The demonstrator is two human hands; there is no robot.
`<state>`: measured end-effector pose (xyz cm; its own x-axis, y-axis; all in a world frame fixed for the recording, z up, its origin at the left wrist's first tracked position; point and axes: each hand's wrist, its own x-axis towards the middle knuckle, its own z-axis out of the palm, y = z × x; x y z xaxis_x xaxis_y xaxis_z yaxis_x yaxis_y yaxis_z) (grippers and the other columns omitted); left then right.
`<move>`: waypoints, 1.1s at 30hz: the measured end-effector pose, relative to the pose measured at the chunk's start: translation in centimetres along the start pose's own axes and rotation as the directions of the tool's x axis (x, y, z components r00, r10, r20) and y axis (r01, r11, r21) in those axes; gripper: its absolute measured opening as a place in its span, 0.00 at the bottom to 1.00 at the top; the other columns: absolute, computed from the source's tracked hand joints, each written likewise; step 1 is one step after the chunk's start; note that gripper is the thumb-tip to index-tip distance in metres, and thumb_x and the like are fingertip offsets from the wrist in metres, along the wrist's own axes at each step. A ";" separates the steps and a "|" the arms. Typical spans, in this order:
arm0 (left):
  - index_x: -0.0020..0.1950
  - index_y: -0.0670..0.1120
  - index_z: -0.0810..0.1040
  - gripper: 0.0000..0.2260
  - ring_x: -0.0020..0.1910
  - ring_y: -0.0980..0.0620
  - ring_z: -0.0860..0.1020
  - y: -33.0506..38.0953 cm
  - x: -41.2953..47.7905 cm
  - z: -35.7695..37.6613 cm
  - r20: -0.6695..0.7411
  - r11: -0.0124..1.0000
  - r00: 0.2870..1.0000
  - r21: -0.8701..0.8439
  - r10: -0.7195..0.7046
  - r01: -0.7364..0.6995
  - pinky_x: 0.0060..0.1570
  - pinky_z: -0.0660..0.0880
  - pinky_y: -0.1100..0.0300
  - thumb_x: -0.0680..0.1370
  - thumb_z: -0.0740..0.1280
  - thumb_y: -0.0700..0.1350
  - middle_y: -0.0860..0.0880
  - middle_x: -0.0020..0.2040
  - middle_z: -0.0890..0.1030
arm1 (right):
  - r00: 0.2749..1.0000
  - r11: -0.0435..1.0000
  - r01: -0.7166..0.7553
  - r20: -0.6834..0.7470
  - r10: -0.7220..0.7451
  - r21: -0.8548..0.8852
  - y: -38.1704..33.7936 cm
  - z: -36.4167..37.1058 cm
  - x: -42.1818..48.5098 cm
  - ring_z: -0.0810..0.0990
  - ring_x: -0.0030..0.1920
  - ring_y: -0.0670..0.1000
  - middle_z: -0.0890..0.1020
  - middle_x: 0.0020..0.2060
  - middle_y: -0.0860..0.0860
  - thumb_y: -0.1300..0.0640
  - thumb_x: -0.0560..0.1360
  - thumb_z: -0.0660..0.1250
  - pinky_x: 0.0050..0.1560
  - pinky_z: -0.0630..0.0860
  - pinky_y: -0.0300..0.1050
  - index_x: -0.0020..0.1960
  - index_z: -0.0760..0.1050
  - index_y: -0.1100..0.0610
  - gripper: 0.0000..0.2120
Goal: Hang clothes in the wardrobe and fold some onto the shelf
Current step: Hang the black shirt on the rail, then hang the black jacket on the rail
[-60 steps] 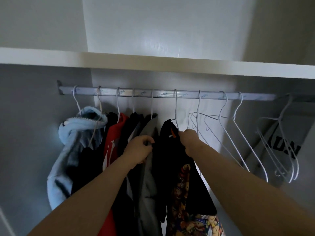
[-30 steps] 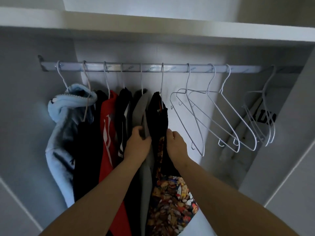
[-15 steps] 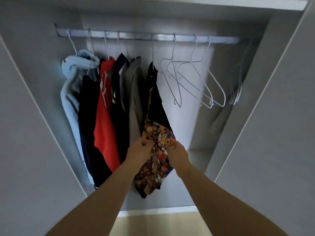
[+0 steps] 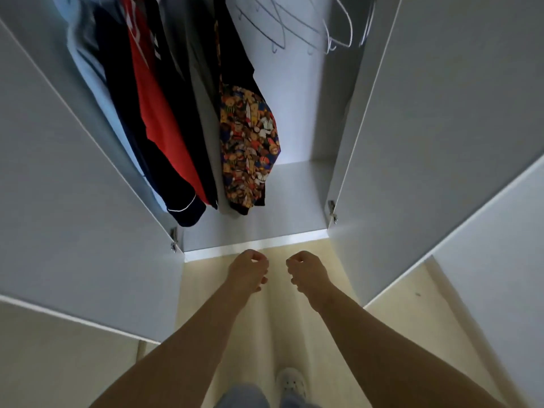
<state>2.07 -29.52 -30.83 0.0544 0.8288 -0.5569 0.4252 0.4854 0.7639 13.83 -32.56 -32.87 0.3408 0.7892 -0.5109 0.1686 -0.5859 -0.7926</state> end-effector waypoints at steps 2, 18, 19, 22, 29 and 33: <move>0.46 0.46 0.73 0.02 0.31 0.54 0.75 -2.2 -1.7 0.3 0.013 1.000 1.000 0.026 -0.005 0.005 0.31 0.70 0.63 0.78 0.62 0.42 0.50 0.36 0.77 | 0.999 0.999 -0.036 -0.011 0.037 0.020 2.4 0.9 -2.1 0.73 0.40 0.54 0.77 0.40 0.55 0.61 0.74 0.59 0.40 0.68 0.44 0.40 0.71 0.57 0.05; 0.43 0.45 0.72 0.06 0.26 0.53 0.69 -24.7 -20.1 -3.9 0.381 0.956 0.919 0.294 -0.104 -0.014 0.25 0.62 0.66 0.77 0.58 0.38 0.49 0.31 0.72 | 0.910 0.896 -0.354 -0.122 0.396 0.268 21.4 13.4 -28.2 0.72 0.33 0.52 0.74 0.32 0.52 0.61 0.75 0.59 0.32 0.65 0.41 0.34 0.68 0.53 0.12; 0.43 0.45 0.72 0.06 0.27 0.52 0.69 -25.7 -21.5 -3.5 0.408 0.943 0.906 0.333 -0.114 -0.031 0.25 0.62 0.66 0.77 0.58 0.38 0.48 0.32 0.72 | 0.896 0.878 -0.364 -0.140 0.421 0.312 22.6 13.5 -30.2 0.71 0.32 0.51 0.74 0.32 0.52 0.62 0.75 0.59 0.32 0.65 0.41 0.34 0.68 0.54 0.12; 0.43 0.46 0.73 0.06 0.30 0.52 0.71 -27.9 -25.5 -1.7 0.457 0.904 0.879 0.420 -0.132 -0.083 0.26 0.65 0.64 0.77 0.59 0.39 0.48 0.34 0.74 | 0.839 0.810 -0.381 -0.202 0.506 0.446 26.2 13.0 -35.4 0.72 0.33 0.52 0.75 0.34 0.53 0.61 0.76 0.59 0.30 0.65 0.39 0.36 0.69 0.54 0.10; 0.40 0.50 0.72 0.07 0.33 0.53 0.75 -34.5 -37.4 4.2 0.647 0.769 0.753 0.540 -0.119 -0.342 0.32 0.68 0.63 0.78 0.61 0.43 0.50 0.36 0.77 | 0.711 0.672 -0.290 -0.316 0.628 0.682 35.9 11.4 -49.0 0.72 0.29 0.49 0.76 0.31 0.50 0.60 0.76 0.60 0.27 0.65 0.38 0.37 0.71 0.55 0.09; 0.38 0.50 0.71 0.08 0.30 0.53 0.75 -40.7 -46.6 8.7 0.723 0.695 0.675 0.561 -0.145 -0.451 0.29 0.67 0.64 0.78 0.60 0.43 0.51 0.34 0.76 | 0.598 0.606 -0.228 -0.382 0.705 0.762 43.5 10.0 -59.2 0.72 0.28 0.48 0.75 0.30 0.49 0.60 0.75 0.59 0.26 0.66 0.37 0.36 0.71 0.54 0.10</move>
<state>-9.88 -90.32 -38.88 0.6283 0.2881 -0.7226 0.7772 -0.1926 0.5990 -8.32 -102.94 -40.42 0.6760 -0.0116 -0.7368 -0.6800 -0.3952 -0.6176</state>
